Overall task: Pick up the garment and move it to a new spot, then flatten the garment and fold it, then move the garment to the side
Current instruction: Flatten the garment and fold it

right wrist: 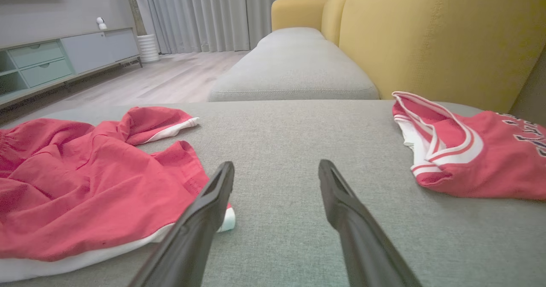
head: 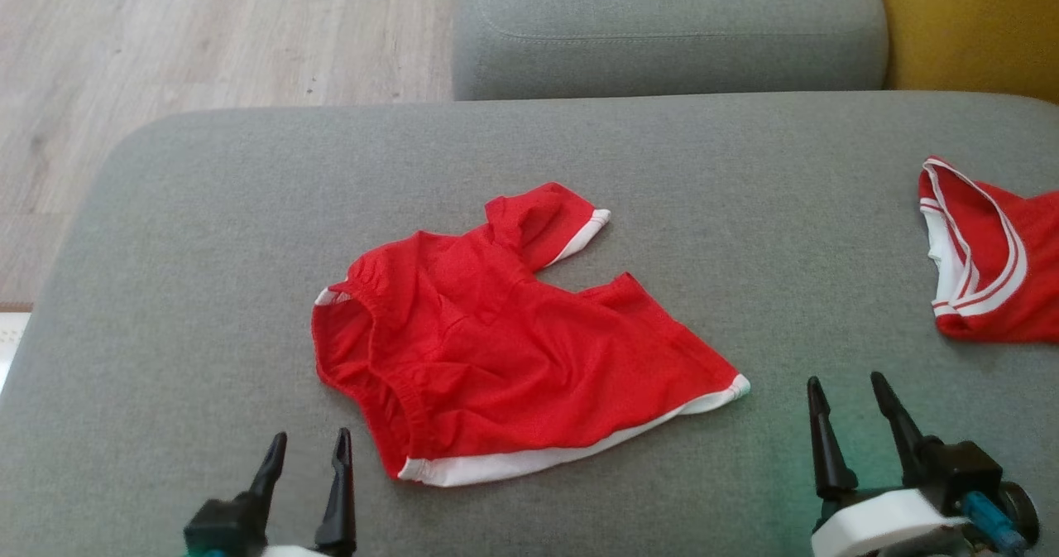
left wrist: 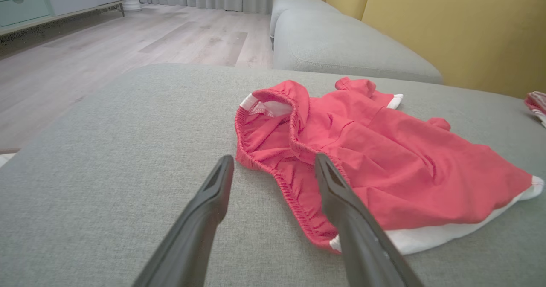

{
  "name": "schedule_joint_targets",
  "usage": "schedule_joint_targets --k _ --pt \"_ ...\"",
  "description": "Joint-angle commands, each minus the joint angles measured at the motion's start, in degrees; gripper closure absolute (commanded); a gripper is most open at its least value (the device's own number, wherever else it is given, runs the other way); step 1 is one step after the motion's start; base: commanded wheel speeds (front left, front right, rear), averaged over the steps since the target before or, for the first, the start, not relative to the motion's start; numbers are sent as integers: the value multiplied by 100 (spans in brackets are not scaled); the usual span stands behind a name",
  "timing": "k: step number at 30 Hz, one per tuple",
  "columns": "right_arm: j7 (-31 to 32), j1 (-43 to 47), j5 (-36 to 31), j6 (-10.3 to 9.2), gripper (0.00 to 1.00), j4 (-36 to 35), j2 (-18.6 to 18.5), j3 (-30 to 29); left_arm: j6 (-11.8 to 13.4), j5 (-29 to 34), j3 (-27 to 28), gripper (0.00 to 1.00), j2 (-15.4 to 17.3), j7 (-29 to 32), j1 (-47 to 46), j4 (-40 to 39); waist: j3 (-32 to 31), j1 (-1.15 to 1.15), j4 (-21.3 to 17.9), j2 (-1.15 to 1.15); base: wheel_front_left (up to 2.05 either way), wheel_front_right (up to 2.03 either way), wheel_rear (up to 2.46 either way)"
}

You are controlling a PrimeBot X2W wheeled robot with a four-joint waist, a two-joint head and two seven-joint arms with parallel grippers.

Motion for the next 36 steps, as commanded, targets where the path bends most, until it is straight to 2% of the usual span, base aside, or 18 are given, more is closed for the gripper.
schedule_joint_targets --k 1,3,14,21,27,32,36 --pt "-37 -79 48 -4 0 -129 -36 162 -136 29 354 0 -56 -71 -173 -127 -9 0 23 0 0 0 0" --pt "-37 -83 63 -4 0 -110 -36 172 -321 90 496 0 -151 -71 -155 -93 -12 0 46 0 0 0 0" --pt "-37 -99 146 -4 0 -50 -36 233 -815 547 876 0 -474 -71 -110 77 -22 0 84 0 0 0 0" --pt "-29 -349 394 -4 0 133 -36 527 -1112 902 517 0 -519 -49 -232 333 40 0 52 0 0 0 0" --pt "600 -1009 313 -4 0 807 -36 822 -1253 1034 184 0 -509 589 -564 504 189 0 29 0 0 0 0" --pt "1110 -1404 260 -4 0 1372 -36 938 -1268 1068 78 0 -515 869 -778 502 323 0 66 0 0 0 0" --pt "1293 -1541 342 -4 0 1661 -36 1027 -1292 961 60 0 -532 1047 -804 524 386 0 83 0 0 0 0"
